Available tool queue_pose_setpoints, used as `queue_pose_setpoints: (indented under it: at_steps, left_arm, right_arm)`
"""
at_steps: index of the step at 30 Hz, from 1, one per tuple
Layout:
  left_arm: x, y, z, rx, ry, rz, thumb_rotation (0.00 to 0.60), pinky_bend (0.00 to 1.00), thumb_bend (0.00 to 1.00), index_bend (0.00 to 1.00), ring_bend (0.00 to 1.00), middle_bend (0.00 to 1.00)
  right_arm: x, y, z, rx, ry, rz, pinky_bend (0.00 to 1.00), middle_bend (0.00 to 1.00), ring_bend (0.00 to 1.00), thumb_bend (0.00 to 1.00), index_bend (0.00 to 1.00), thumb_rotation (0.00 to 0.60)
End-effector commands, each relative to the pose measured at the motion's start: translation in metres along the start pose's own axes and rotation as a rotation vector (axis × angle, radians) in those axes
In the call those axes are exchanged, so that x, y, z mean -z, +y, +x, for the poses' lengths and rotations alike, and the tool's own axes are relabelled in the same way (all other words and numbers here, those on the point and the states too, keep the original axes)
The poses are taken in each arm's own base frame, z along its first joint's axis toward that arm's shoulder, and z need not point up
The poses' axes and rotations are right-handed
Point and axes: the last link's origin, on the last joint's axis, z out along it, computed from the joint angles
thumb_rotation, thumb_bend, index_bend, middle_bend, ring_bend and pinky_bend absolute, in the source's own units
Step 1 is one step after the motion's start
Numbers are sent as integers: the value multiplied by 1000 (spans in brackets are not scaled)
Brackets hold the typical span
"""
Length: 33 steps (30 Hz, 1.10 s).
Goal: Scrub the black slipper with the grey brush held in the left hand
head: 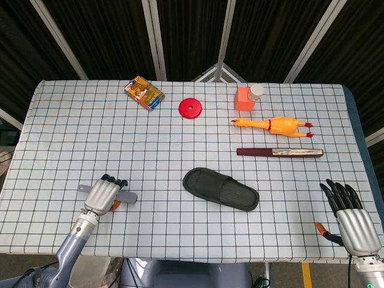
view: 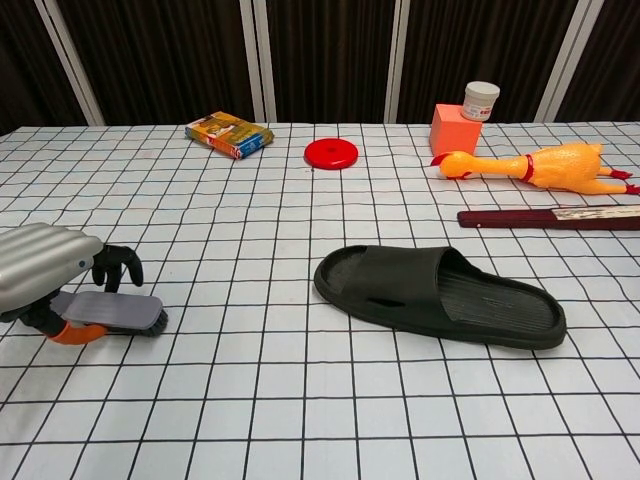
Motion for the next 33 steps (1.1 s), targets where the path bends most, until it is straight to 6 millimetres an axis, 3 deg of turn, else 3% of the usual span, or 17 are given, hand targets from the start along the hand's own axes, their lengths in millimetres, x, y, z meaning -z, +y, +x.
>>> queue_pose_setpoints:
  at_steps: [1,10,23,33]
  left_arm:
    - [1,1,1,-6,3,-4,600,298,331,345,395,488]
    - [4,1,2,-20,7,-8,600,305,367,372,401,497]
    - [-3,0,3,38,53,44,600,550,512,637,621,725]
    - [-9,-6,9,89,99,84,600,592,576,683,660,766]
  right_arm:
    - [1,1,1,1,1,4,0,0,0,313,0,600]
    - [1,1,0,8,-4,5,0,0,0,313,0,600]
    - [-1,-1,-4,18,-20,6,0,0,0,314,0,600]
    - [-1,-3,-5,22,-25,10,0,0,0,314,0,600]
